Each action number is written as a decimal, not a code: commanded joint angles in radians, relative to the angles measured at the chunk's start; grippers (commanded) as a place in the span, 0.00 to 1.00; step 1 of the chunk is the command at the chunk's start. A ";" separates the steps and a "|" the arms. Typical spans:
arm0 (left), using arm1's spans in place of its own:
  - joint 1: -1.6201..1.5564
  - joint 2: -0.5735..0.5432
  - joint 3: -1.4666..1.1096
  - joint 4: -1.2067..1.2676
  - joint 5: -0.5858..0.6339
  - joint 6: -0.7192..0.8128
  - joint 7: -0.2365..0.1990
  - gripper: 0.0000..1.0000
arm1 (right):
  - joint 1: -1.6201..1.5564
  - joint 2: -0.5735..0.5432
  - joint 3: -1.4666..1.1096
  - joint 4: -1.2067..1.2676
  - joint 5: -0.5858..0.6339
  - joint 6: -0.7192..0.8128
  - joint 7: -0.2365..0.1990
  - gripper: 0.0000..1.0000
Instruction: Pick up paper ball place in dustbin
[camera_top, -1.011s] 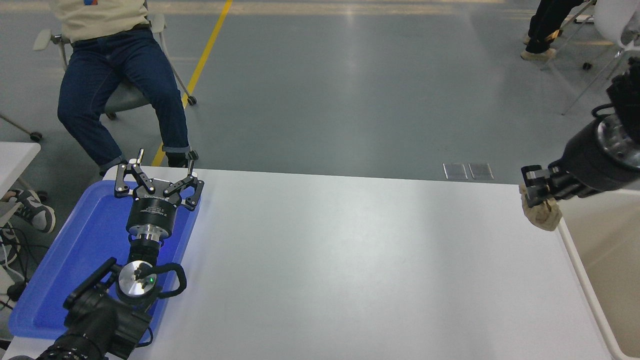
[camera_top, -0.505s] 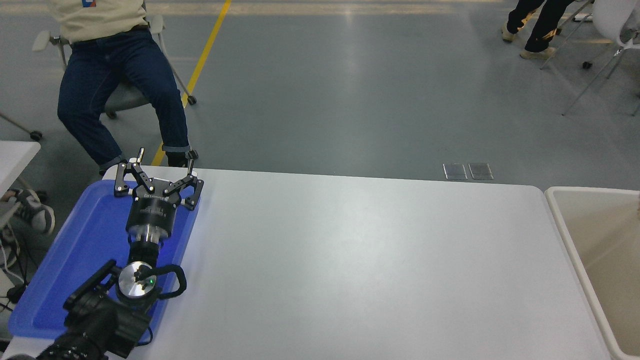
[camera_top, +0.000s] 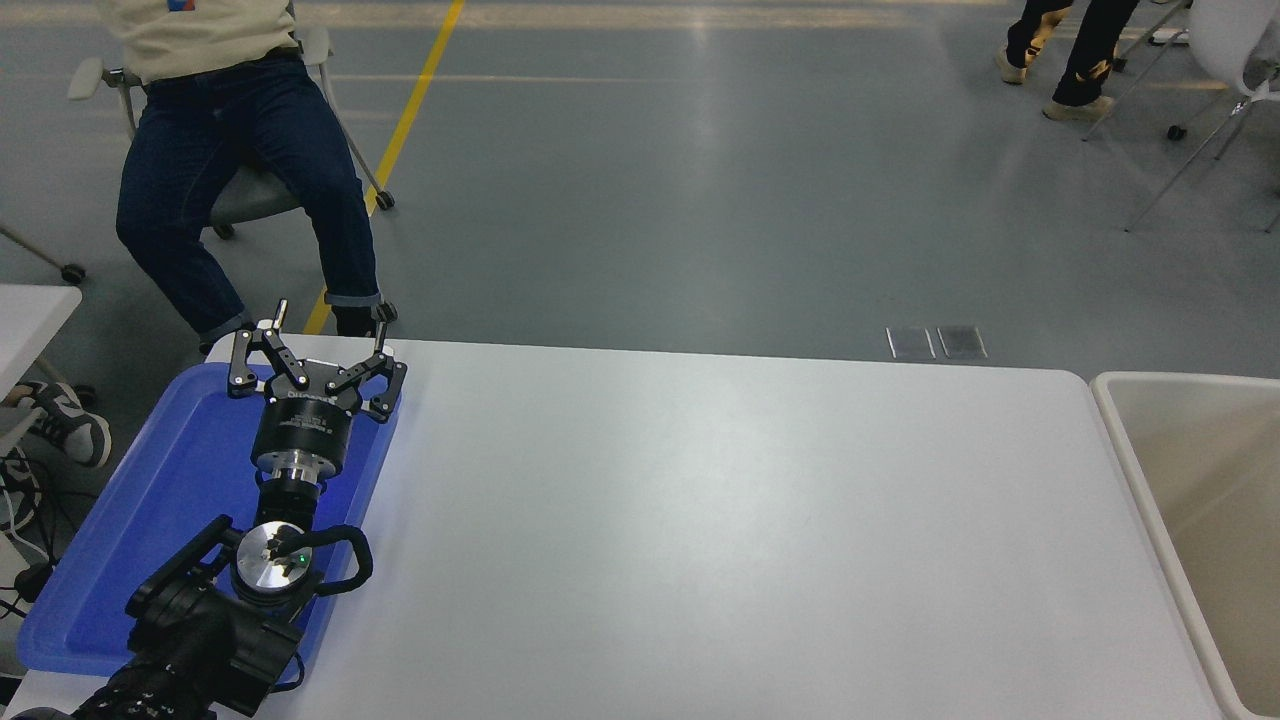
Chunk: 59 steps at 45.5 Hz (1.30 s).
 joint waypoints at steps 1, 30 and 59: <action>-0.001 -0.001 0.000 0.000 0.000 0.000 0.000 1.00 | -0.189 -0.015 0.125 -0.104 0.007 -0.041 0.000 0.00; -0.001 0.000 0.000 0.000 0.001 0.000 0.000 1.00 | -0.687 0.279 0.242 -0.446 0.359 -0.286 -0.029 0.00; -0.001 -0.001 0.000 0.000 0.000 0.000 0.000 1.00 | -0.859 0.494 0.298 -0.595 0.465 -0.417 -0.029 1.00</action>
